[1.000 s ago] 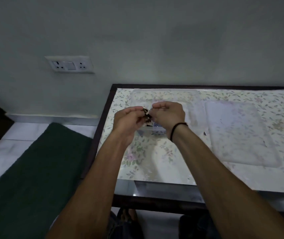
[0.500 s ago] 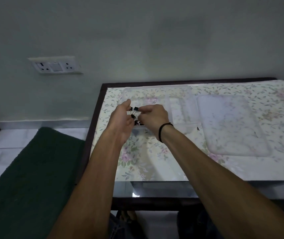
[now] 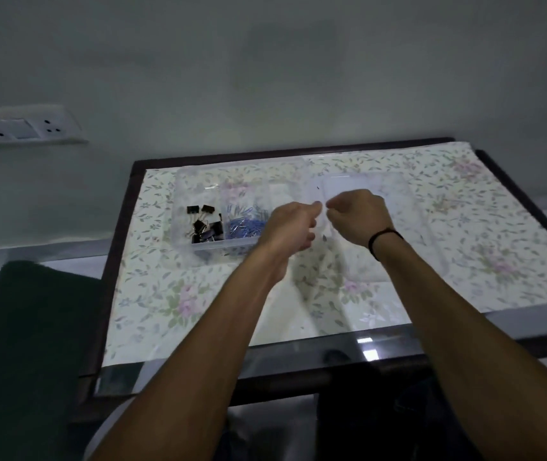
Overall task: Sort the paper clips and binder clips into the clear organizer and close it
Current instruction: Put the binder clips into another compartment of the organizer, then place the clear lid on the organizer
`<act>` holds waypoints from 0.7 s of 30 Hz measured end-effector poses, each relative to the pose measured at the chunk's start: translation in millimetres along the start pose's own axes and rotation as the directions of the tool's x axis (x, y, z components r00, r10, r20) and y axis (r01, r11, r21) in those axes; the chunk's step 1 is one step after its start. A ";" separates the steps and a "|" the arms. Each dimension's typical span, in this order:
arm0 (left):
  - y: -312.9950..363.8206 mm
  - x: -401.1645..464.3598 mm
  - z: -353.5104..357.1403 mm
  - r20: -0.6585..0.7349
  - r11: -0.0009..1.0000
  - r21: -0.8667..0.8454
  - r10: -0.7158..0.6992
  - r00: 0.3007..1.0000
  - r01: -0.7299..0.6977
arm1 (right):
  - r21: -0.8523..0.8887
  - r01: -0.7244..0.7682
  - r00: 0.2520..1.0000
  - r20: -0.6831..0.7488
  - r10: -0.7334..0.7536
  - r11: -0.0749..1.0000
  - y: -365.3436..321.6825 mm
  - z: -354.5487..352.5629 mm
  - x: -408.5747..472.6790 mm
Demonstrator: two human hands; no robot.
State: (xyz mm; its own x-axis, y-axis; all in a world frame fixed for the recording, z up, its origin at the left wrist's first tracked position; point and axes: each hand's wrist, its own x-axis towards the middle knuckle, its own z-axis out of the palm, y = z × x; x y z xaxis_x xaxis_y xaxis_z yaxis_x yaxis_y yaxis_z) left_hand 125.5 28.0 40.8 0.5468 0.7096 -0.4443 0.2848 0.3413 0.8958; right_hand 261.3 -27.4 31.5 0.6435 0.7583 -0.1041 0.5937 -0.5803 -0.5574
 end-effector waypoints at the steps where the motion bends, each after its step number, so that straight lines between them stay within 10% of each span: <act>1: 0.7 1.2 13.1 0.039 0.999 0.045 -0.014 0.999 0.012 | -0.052 -0.031 0.999 -0.016 0.030 0.998 18.3 -4.7 2.6; 9: -12.2 9.0 80.0 0.053 0.965 0.234 -0.134 0.990 0.118 | -0.155 -0.536 0.840 0.003 0.542 0.830 129.5 -31.2 20.0; 21: -20.3 20.7 90.3 0.054 0.949 -0.105 -0.292 0.955 0.296 | 0.312 -0.555 0.802 -0.047 0.596 0.771 154.9 -62.1 23.5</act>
State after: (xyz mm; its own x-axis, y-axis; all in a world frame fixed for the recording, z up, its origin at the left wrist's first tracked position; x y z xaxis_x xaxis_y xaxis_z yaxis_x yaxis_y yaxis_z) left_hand 202.1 -19.9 12.0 0.4820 0.5446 -0.6863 0.3493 0.5989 0.7206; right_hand 398.4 -117.9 -6.1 0.8924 0.2485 -0.3766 -0.0496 -0.7756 -0.6293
